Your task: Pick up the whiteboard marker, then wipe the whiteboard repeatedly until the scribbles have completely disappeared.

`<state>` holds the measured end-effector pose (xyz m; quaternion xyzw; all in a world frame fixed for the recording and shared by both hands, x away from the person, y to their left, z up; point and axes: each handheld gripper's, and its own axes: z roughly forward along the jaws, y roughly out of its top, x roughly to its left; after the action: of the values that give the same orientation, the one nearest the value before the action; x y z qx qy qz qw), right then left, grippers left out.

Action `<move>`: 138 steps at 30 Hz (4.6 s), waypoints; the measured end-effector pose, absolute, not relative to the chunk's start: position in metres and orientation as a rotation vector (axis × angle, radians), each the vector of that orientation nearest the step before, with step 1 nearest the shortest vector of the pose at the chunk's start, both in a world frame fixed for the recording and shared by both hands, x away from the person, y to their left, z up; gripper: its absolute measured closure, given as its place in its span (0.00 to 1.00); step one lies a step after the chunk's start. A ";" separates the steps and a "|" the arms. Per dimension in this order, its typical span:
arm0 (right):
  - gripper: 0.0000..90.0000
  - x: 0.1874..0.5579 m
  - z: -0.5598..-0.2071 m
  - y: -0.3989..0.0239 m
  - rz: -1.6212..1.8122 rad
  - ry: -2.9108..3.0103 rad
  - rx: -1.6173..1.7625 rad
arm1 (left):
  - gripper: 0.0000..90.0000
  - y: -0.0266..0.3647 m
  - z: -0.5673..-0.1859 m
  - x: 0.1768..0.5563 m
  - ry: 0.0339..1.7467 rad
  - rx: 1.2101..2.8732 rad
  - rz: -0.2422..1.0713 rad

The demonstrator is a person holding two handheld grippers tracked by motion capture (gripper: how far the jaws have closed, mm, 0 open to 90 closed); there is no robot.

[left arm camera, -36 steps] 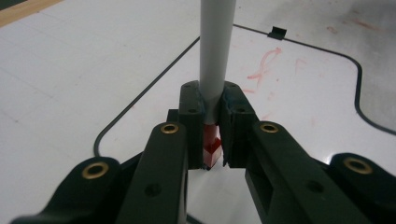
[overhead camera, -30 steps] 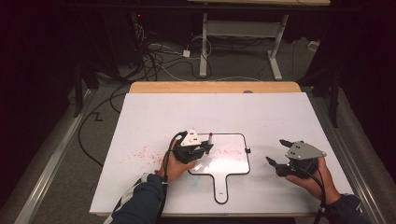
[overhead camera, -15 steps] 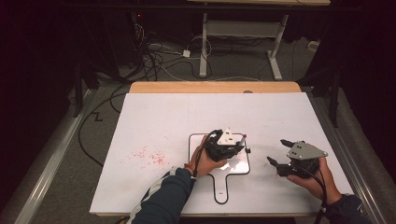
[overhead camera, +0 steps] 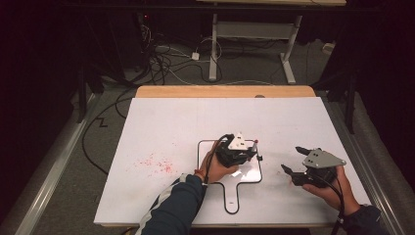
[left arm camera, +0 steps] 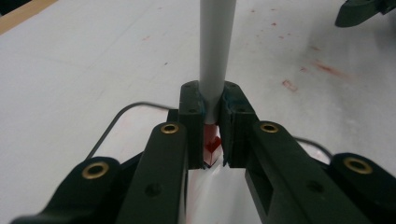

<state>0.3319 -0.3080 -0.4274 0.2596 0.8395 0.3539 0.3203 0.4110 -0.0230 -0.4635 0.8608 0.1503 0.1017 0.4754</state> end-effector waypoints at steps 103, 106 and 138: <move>0.28 0.333 -0.431 -0.298 0.884 2.232 0.662 | 0.88 0.068 -0.467 0.364 0.466 2.105 0.254; 0.28 0.333 -0.431 -0.298 0.885 2.232 0.660 | 0.88 0.049 -0.465 0.359 0.407 2.125 0.242; 0.28 0.329 -0.429 -0.308 0.891 2.211 0.679 | 0.88 -0.004 -0.462 0.377 0.336 2.154 0.238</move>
<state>0.3291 -0.3081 -0.4288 0.2591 0.8434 0.3400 0.3255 0.3773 -0.0035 -0.4615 0.8738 0.1362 0.0964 0.4568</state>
